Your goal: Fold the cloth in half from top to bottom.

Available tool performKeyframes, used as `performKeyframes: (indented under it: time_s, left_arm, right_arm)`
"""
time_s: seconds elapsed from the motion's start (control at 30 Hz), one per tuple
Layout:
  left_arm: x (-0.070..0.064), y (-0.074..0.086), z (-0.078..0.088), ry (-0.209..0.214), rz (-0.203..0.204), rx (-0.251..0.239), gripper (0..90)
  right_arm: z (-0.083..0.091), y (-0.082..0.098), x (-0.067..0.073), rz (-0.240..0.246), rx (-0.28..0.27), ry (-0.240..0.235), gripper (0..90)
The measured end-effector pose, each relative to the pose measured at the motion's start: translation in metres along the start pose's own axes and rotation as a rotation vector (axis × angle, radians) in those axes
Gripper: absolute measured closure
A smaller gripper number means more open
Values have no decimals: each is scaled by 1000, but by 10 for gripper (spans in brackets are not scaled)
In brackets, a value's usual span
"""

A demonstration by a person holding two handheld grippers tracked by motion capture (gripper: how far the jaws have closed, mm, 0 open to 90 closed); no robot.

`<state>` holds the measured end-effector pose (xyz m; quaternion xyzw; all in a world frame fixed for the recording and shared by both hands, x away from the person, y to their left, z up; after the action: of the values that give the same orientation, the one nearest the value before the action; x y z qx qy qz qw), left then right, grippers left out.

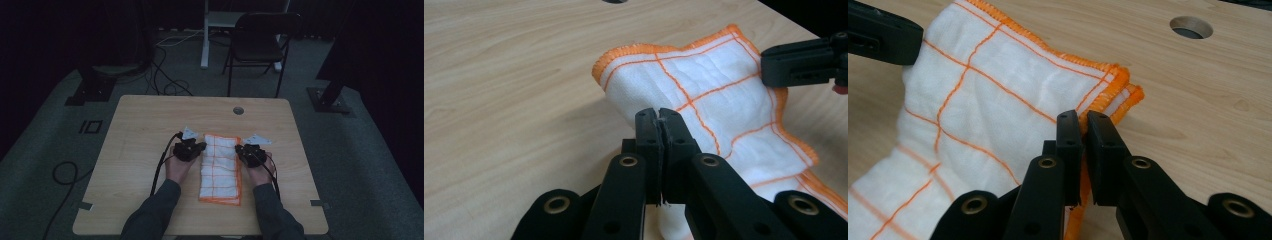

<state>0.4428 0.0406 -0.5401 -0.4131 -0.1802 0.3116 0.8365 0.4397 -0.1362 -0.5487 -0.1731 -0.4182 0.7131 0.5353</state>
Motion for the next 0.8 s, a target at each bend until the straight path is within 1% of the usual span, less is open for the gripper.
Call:
performKeyframes:
  time_s: [0.03,0.13,0.17,0.2,0.23,0.27,0.37,0.47,0.5,0.57,0.6,0.63,0.7,0.8]
  left_arm:
    - [-3,3,3,4,-2,4,892]
    - [-6,7,7,11,0,6,892]
    - [-10,11,10,19,-3,10,892]
    - [-10,11,10,19,-3,10,892]
    - [-13,13,13,26,-7,14,892]
    - [-13,13,13,26,-7,14,892]
    - [-21,19,19,40,-16,22,892]
    - [-25,22,22,47,-23,30,892]
    - [-29,25,25,51,-26,34,892]
    - [-35,30,28,60,-27,40,891]
    - [-35,30,28,60,-27,40,891]
    - [-38,34,30,63,-36,47,891]
    - [-41,37,31,68,-32,50,891]
    - [-48,48,33,71,-39,72,890]
  right_arm:
    - [4,2,3,7,0,-6,850]
    - [8,6,5,8,4,-16,849]
    - [10,10,7,12,12,-23,849]
    - [12,12,8,15,13,-25,849]
    - [13,14,9,18,17,-29,848]
    - [13,14,9,18,17,-29,848]
    - [19,19,12,26,29,-40,847]
    - [22,22,14,34,36,-43,847]
    - [24,24,15,36,40,-45,847]
    - [29,32,18,45,45,-56,847]
    - [30,35,19,48,48,-58,847]
    - [32,38,20,48,51,-61,846]
    - [35,43,22,51,56,-69,846]
    - [39,50,25,37,70,-92,846]
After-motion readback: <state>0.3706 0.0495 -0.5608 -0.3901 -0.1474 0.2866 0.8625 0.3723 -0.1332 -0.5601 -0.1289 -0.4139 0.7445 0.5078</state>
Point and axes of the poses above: each handheld gripper's, and its own axes: z roughly backward along the jaws, y roughly out of its underside, x roughly to its left, the point moved 8 cm from there along -z, roughly forward along the jaws, and after that the axes turned 13 degrees about -z, right-handed, at the moved point
